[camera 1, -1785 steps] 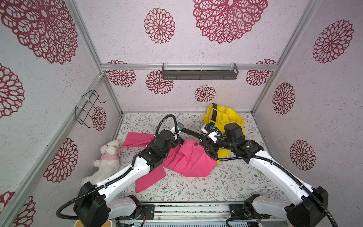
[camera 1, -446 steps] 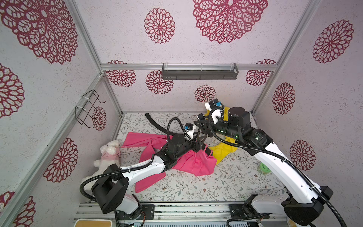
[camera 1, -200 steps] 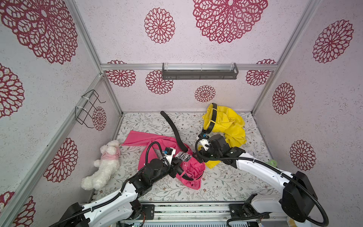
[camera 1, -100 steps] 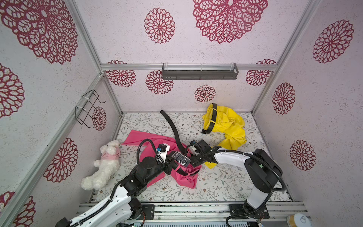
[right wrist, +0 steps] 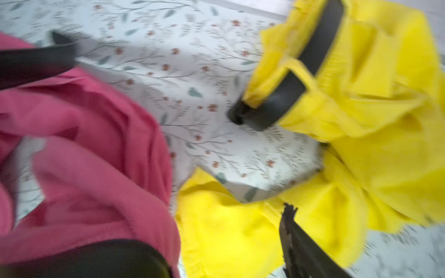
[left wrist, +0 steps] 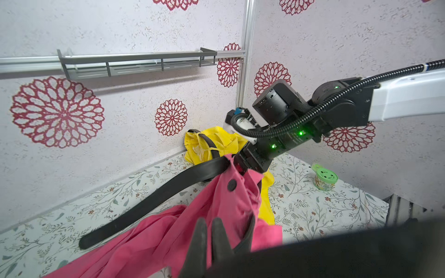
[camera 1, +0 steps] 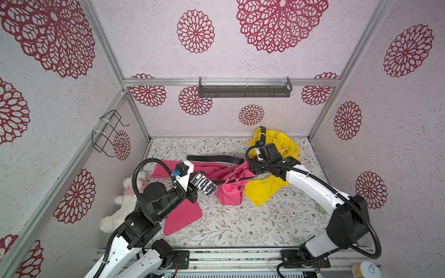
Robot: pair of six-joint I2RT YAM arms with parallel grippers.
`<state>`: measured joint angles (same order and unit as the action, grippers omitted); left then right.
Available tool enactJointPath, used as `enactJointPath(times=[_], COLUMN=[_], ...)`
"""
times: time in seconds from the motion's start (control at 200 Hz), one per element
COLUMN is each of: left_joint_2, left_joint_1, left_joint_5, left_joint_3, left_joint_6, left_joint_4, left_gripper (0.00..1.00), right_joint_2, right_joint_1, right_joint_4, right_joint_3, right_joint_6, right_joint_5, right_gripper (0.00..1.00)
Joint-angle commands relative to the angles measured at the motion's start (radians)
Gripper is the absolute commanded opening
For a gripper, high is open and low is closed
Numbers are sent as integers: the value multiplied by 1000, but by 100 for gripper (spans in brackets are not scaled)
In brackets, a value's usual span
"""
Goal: Remove the belt from the trousers
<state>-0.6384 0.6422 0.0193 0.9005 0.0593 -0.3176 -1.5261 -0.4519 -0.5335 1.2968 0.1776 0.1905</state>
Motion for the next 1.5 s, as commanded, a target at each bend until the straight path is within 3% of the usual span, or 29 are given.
enactJointPath(times=[0.0,0.15,0.225,0.33,0.53,0.625,0.701,1.021,1.096,1.131,1.191,1.266,1.331,1.351,1.426,1.496], left_joint_2=[74,76,72,31,-49,-170,-293,-754,-798,-809,-827,-825,-797,-788,-761,-771], left_joint_1=[-33,-68,-103,-159,-202,-217,-246,-262,-255,-254,-247,-210,-151,-130,-27,68], left_joint_5=[-42,-83,-114,-72,-167,-283,-299,-253,-223,-204,-213,-288,-372,-391,-398,-314], left_joint_3=[78,39,-14,-100,-257,-209,-178,-58,-52,-51,-35,-4,26,37,79,119], left_joint_6=[-90,-99,-77,-10,111,152,189,348,371,380,402,417,418,414,364,274], left_joint_4=[12,13,26,42,146,90,65,-75,-90,-96,-134,-202,-245,-254,-234,-174], left_gripper=[0,0,0,0,0,0,0,0,11,22,56,82,97,100,97,97], right_joint_2=[23,50,45,54,90,104,109,106,103,101,97,92,89,88,86,81], right_joint_1=[283,363,365,351,336,313,286,184,175,172,164,156,153,153,151,151], right_joint_4=[-134,-142,-136,-106,-39,-25,-20,-48,-49,-49,-49,-52,-52,-52,-51,-51], right_joint_3=[-40,-50,-64,-126,-249,-279,-286,-274,-273,-273,-269,-262,-259,-258,-255,-252], right_joint_6=[-11,-20,-25,-14,2,4,12,34,34,34,34,34,34,33,31,27], right_joint_5=[452,458,404,327,191,158,137,144,140,137,135,133,133,132,129,126], right_gripper=[80,81,81,77,58,46,39,36,36,36,36,37,37,37,38,39])
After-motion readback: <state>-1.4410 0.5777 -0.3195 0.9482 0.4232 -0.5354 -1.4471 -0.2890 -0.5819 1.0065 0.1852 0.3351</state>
